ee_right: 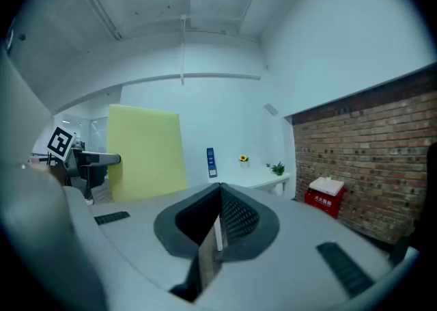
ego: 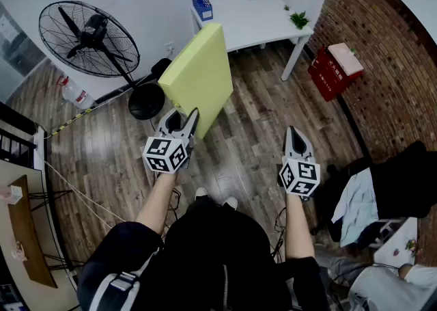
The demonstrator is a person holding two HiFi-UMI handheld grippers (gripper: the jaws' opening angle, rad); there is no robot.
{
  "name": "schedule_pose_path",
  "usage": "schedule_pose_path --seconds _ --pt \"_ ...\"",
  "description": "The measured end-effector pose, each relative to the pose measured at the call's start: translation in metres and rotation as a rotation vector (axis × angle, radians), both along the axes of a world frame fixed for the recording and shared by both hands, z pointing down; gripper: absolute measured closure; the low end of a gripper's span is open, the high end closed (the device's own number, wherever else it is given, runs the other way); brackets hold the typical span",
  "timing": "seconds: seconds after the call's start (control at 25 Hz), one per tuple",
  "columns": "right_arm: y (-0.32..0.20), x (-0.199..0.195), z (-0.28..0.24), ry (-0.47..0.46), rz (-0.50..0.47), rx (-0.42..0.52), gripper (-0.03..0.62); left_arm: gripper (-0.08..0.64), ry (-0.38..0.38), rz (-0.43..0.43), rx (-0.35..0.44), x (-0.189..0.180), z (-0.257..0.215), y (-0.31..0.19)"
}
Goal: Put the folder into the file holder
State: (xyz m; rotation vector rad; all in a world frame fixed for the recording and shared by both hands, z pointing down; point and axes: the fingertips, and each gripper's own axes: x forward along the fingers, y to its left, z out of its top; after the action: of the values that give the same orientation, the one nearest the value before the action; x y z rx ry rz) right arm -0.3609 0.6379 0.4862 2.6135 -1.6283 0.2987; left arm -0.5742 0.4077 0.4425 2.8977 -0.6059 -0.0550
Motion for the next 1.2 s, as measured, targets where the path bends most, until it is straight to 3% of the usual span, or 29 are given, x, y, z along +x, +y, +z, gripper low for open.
schedule_pose_path --seconds 0.4,1.2 --pt "-0.007 -0.014 0.004 -0.018 0.014 -0.006 0.588 0.37 -0.013 -0.005 0.003 -0.018 0.0 -0.015" --pt "0.007 0.018 0.021 -0.062 0.006 -0.024 0.588 0.37 0.021 -0.011 -0.019 0.015 0.002 -0.016"
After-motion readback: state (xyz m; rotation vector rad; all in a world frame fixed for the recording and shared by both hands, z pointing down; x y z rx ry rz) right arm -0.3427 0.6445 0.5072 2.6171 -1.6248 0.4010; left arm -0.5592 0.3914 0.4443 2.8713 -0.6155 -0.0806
